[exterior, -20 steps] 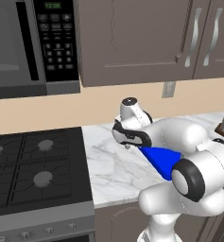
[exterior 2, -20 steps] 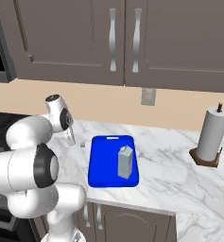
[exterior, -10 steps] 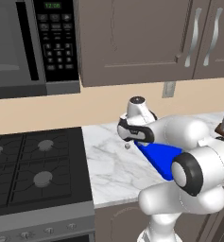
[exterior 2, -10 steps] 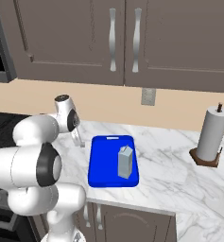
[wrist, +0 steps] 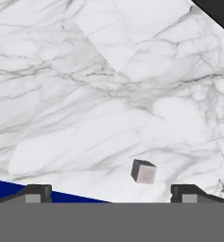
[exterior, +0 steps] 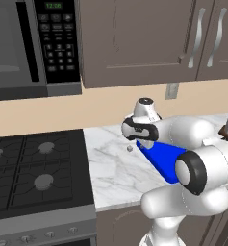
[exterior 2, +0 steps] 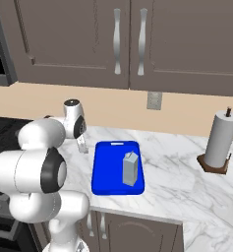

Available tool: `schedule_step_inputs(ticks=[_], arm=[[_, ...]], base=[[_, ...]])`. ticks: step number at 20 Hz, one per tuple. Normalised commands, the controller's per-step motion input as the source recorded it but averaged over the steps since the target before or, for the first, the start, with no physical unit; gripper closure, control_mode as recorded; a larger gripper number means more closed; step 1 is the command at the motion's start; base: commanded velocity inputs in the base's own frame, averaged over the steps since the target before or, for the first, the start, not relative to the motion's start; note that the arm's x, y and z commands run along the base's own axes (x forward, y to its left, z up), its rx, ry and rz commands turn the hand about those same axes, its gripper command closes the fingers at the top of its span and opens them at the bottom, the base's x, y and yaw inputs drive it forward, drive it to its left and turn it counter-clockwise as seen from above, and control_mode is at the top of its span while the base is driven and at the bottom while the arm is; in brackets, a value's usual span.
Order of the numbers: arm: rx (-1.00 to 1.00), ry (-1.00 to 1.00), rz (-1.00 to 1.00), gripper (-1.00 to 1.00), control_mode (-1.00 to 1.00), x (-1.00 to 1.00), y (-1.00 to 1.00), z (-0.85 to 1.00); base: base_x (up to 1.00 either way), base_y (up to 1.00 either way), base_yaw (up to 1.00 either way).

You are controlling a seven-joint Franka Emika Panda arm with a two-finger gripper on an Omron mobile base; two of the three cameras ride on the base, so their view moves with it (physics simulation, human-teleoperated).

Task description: Take out the milk from the fridge and place it on the tray on the counter. Then take the sugar cube near the tray and place it in the tray.

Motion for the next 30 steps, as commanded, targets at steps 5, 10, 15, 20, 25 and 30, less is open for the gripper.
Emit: schedule_step_inputs(ticks=[5,10,15,20,25,30], arm=[[0.00,0.00,-0.04,-1.00,-1.00,0.00,0.00,-0.07],[0.00,0.00,-0.01,-1.00,-1.00,0.06,0.00,-0.14],[0.01,0.03,0.01,-1.00,-1.00,0.15,0.00,-0.25],[0.01,0.06,0.04,-1.00,-1.00,0.31,0.00,-0.09],[0.00,0.04,0.02,-1.00,-1.00,0.35,0.00,-0.05],[0.00,0.02,0.00,-1.00,-1.00,0.11,0.00,-0.10]], base=[[0.00,0.00,0.00],[0.00,0.00,0.00],[0.00,0.00,0.00],[0.00,0.00,0.00],[0.00,0.00,0.00],[0.00,0.00,0.00]])
